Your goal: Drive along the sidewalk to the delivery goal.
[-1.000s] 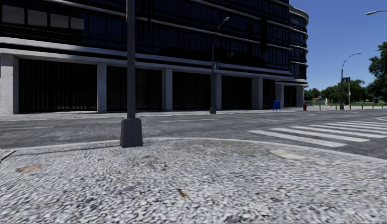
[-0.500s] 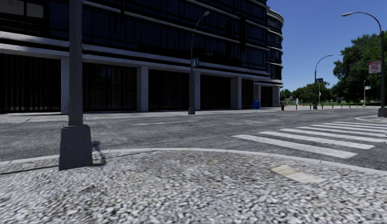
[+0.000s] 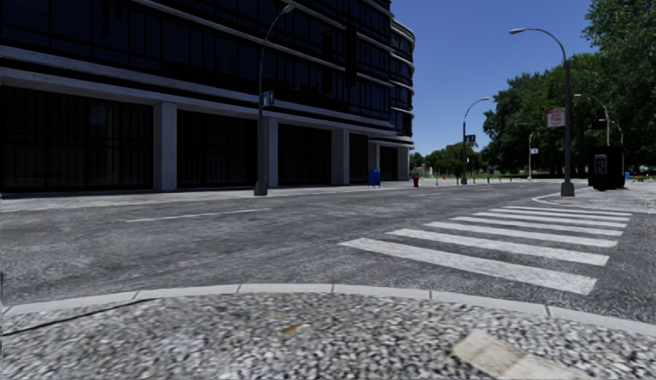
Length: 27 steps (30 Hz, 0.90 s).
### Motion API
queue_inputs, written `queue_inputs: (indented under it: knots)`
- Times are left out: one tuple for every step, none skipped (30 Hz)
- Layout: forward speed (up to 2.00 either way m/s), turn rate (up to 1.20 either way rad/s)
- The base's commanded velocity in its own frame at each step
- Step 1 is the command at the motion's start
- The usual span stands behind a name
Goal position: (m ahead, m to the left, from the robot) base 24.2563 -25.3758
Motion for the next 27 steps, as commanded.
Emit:
queue_inputs:
  knots:
    - [1.81,-0.62]
    - [1.81,-0.63]
    - [1.81,-0.63]
    - [1.81,-0.63]
    - [1.81,-0.64]
    - [1.81,-0.64]
    - [1.78,-0.65]
    - [1.78,-0.65]
    - [1.77,-0.65]
    - [1.76,-0.65]
    - [1.76,-0.65]
    - [1.76,-0.66]
    - [1.76,-0.66]
    - [1.75,-0.66]
    - [1.75,-0.66]
    - [1.75,-0.66]
    - [1.75,-0.66]
    - [1.75,-0.66]
    - [1.75,-0.66]
    - [1.75,-0.66]
    - [1.75,-0.66]
    - [1.75,-0.66]
    - [1.75,-0.66]
    - [1.75,-0.66]
    - [1.75,-0.66]
    - [1.75,-0.66]
    - [1.75,-0.66]
